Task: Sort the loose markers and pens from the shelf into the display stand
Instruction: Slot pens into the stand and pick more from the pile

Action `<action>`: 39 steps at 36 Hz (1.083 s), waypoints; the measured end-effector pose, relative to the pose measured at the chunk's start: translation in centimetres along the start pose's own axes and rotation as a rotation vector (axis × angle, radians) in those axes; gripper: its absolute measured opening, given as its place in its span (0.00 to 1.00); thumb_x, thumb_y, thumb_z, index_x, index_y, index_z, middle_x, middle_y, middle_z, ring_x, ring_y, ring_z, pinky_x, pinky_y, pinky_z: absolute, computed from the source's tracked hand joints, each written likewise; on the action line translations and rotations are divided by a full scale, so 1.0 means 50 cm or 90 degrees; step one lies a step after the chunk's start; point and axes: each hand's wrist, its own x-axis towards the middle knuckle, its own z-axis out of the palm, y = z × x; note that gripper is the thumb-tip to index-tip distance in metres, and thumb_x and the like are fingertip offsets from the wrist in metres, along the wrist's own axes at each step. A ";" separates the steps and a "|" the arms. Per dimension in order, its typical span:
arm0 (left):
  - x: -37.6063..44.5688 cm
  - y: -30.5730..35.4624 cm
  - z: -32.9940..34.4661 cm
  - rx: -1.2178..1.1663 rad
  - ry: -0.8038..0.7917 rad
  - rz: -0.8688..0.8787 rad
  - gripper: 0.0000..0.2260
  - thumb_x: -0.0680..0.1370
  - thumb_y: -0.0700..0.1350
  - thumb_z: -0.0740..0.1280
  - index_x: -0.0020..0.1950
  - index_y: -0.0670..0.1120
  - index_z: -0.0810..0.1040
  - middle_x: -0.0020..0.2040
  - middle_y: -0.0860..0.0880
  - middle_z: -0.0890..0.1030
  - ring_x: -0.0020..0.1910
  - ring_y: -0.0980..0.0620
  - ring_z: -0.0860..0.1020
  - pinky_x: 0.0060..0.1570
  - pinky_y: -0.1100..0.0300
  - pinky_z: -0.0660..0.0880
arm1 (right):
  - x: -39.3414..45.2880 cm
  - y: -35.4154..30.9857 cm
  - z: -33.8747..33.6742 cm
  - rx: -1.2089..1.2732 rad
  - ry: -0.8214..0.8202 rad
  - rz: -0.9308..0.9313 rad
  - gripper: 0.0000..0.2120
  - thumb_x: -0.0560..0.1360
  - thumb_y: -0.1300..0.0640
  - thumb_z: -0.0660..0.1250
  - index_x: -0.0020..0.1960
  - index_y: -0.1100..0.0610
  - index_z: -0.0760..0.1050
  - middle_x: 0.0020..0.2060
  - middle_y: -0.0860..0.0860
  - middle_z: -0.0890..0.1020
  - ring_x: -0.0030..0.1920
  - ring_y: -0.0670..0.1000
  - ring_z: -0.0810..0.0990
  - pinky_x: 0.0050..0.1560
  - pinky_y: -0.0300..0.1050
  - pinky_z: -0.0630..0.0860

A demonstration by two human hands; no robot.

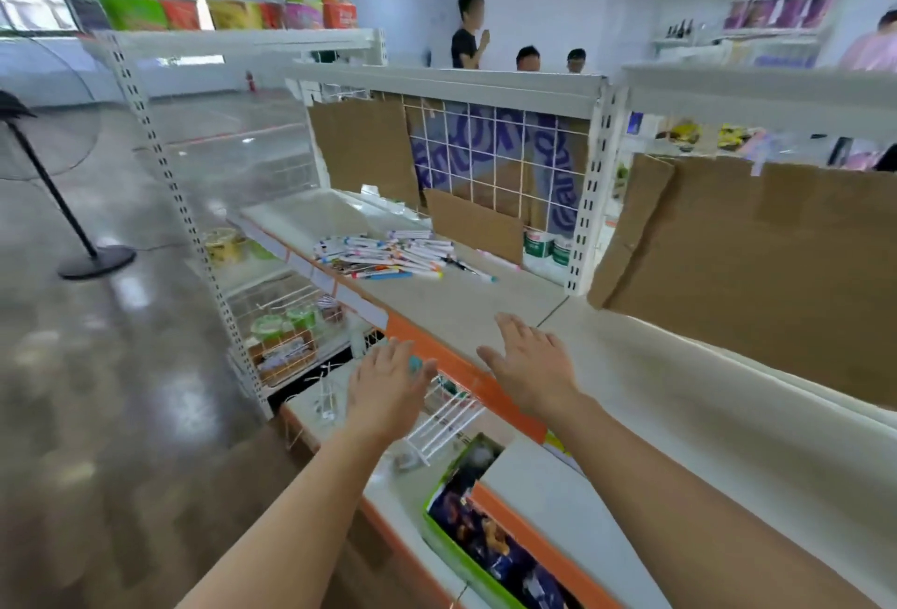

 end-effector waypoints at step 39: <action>0.570 -0.096 -0.003 0.048 -0.090 0.078 0.26 0.81 0.60 0.50 0.77 0.50 0.54 0.77 0.48 0.57 0.76 0.46 0.54 0.72 0.50 0.55 | 0.597 0.012 0.095 -0.084 0.019 0.150 0.15 0.81 0.52 0.54 0.64 0.53 0.72 0.60 0.52 0.76 0.63 0.55 0.71 0.60 0.47 0.66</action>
